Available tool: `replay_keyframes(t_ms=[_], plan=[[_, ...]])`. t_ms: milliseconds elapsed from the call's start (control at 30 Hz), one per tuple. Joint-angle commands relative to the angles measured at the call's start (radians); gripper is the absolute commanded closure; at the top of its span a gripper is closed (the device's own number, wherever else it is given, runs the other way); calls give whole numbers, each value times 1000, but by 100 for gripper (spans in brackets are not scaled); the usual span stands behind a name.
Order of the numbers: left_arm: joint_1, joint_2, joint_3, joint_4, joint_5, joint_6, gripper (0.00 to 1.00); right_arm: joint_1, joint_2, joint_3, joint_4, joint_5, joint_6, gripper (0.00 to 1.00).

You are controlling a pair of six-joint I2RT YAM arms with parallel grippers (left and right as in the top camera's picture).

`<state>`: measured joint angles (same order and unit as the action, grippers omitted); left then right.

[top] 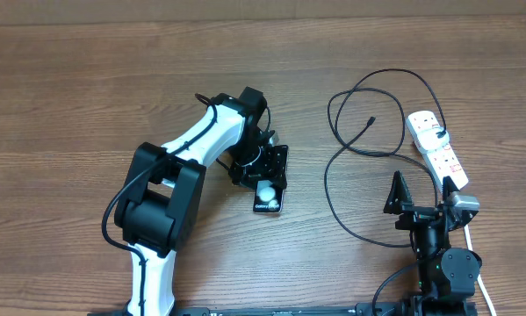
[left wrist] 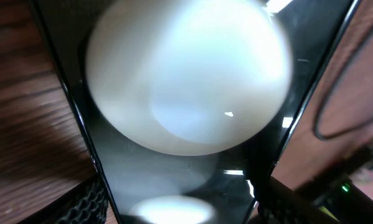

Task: Plug charger to phone and switch on socket
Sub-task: 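Lift the phone with the left gripper and tilt it upright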

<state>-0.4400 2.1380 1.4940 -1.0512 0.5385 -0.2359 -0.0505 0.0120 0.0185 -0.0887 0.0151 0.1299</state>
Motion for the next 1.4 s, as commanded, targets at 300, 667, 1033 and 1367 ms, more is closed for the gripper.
replay_keyframes(t_ms=[300,667,1033,1367], plan=[[64,26,10,4,329,224,43,5,-9,-11,8,6,-7,0],[114,26,10,4,630,380,43,5,-9,-11,8,6,-7,0],[134,26,10,30,925,453,47,5,-9,-11,8,6,-7,0],[134,26,10,47,1042,429,48,5,-9,-11,7,6,-7,0]])
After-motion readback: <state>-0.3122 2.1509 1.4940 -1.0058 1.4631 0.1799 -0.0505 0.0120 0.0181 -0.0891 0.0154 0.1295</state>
